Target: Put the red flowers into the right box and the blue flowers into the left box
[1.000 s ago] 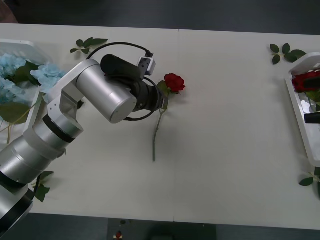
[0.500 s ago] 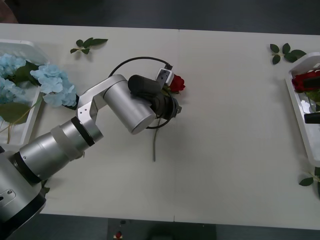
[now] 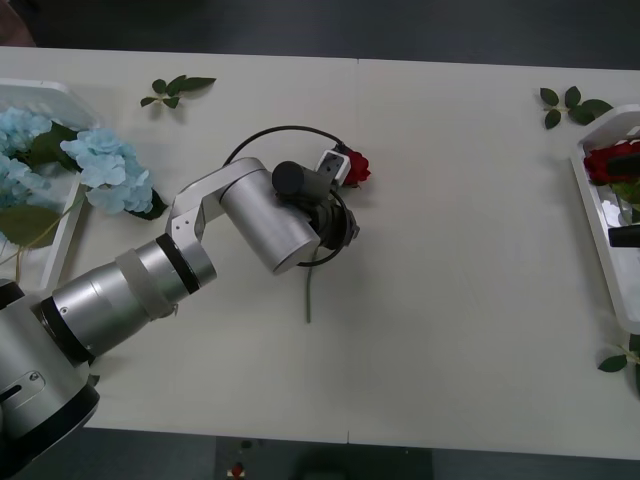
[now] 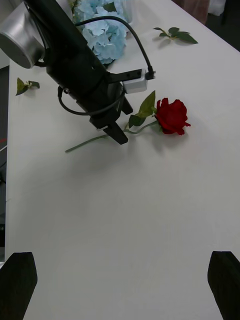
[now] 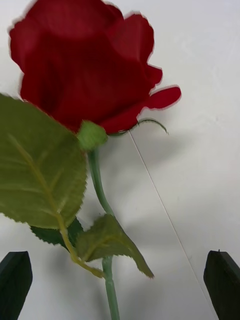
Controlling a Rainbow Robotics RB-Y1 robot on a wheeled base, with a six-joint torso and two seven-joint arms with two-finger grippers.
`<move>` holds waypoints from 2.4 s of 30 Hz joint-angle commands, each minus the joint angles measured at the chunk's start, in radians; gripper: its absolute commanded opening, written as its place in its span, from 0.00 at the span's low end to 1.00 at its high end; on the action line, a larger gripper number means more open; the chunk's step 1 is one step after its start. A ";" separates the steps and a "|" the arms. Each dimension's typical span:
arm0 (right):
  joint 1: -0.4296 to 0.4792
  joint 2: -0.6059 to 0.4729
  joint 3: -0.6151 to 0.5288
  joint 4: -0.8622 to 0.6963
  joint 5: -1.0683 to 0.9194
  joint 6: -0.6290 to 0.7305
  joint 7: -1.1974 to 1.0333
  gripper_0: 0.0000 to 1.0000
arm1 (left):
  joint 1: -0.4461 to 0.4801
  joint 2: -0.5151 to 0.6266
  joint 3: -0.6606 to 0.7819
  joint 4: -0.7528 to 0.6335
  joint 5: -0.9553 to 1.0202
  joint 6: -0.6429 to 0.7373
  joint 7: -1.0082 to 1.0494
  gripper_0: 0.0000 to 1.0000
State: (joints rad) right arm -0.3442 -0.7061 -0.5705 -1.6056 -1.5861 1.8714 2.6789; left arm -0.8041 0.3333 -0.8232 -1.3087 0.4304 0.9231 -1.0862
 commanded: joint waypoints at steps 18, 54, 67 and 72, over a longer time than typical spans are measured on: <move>-0.004 -0.030 -0.005 -0.013 -0.014 0.003 0.026 1.00 | -0.049 -0.014 -0.068 -0.004 0.019 0.080 0.016 1.00; -0.004 -0.030 -0.005 -0.013 -0.014 0.003 0.026 1.00 | -0.058 -0.022 -0.114 0.025 -0.050 0.086 -0.012 0.63; -0.004 -0.030 -0.005 -0.013 -0.014 0.003 0.026 1.00 | -0.067 -0.023 -0.114 0.031 -0.052 0.086 -0.012 0.00; -0.004 -0.030 -0.005 -0.013 -0.014 0.003 0.026 1.00 | -0.067 -0.023 -0.113 0.031 -0.053 0.085 -0.012 0.00</move>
State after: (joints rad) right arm -0.3442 -0.7061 -0.5705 -1.6056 -1.5861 1.8714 2.6789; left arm -0.8254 0.3327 -0.9396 -1.2712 0.3869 1.0014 -1.0872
